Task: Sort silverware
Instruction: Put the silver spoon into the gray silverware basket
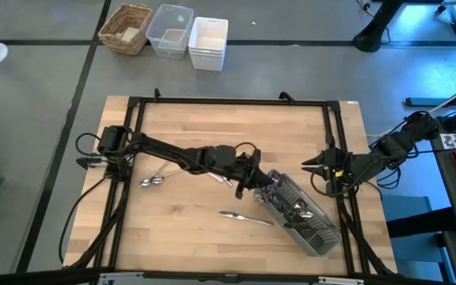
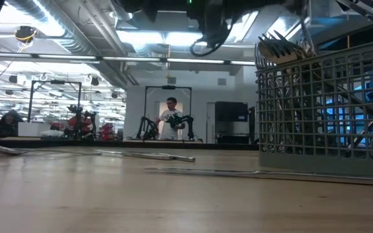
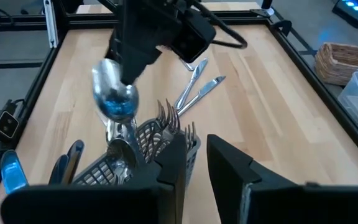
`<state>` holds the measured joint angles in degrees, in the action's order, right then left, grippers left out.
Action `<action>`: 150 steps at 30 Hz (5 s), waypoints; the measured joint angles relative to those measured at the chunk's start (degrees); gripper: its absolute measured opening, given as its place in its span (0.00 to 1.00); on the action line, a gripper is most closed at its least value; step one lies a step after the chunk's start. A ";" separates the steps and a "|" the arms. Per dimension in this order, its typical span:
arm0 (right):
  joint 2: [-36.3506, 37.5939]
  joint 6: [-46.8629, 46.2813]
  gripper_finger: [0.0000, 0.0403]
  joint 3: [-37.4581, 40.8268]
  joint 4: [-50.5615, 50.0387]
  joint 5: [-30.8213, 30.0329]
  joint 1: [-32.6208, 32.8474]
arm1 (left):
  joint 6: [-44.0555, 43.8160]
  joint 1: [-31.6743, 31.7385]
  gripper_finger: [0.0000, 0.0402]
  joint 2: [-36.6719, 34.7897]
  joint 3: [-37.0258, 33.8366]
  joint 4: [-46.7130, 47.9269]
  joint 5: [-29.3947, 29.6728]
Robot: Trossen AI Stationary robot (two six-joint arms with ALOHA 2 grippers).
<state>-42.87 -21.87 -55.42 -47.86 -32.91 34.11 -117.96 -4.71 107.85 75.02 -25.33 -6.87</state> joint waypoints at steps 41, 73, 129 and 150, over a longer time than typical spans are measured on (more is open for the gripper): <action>-11.74 1.17 0.17 -0.02 26.86 4.72 -5.15 | 80.98 12.70 0.28 -20.27 -0.01 68.08 -17.08; -15.04 1.18 0.17 -0.07 27.85 18.51 -16.90 | 85.93 8.18 0.28 -28.85 -33.76 77.64 6.27; -9.33 9.80 0.17 -0.07 23.38 14.53 -16.87 | 9.00 0.55 0.01 -25.09 -21.00 2.67 -18.88; -5.97 11.82 0.17 -0.04 12.66 12.98 -16.87 | -23.97 -2.11 0.03 13.21 16.00 -11.13 -21.46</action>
<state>-48.84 -10.05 -55.46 -35.19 -19.92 17.23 -141.93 -6.82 121.07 91.02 -36.46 -28.33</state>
